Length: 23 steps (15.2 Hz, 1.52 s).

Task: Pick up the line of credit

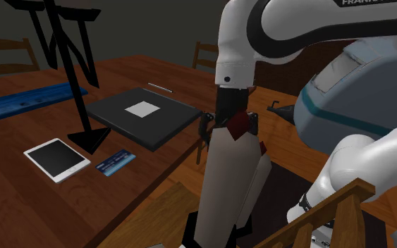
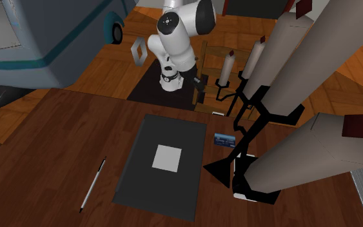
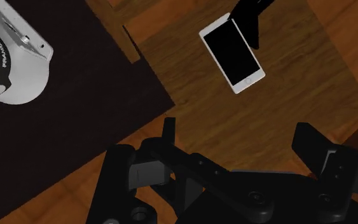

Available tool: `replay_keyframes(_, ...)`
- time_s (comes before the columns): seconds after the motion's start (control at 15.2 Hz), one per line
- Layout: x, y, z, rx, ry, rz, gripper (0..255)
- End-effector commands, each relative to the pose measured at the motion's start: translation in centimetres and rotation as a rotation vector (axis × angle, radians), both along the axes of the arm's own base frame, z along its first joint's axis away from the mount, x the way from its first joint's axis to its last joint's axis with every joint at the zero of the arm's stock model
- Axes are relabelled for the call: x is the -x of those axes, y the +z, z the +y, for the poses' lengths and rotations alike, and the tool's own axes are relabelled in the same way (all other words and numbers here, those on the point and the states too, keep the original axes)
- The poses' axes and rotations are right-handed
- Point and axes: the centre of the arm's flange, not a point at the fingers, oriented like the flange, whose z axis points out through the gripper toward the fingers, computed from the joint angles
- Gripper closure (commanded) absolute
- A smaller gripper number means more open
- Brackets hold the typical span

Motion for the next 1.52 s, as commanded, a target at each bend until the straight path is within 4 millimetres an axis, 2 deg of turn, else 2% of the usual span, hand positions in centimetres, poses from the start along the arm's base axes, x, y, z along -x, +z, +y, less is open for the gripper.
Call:
replay_keyframes(0.0, -0.9, -0.2, 2.0, -0.017, -0.072, 0.017, 0)
replay_keyframes(0.4, -4.4, -0.4, 7.6, -0.064, -0.272, 0.062, 0)
replay_keyframes(0.79, -8.9, -0.5, 12.3, -0.111, -0.471, 0.108, 0)
replay_keyframes(1.39, -17.2, -0.7, 17.5, -0.181, -0.77, 0.175, 0)
replay_keyframes(1.45, -17.2, -1.3, 17.5, -0.181, -0.77, 0.175, 0)
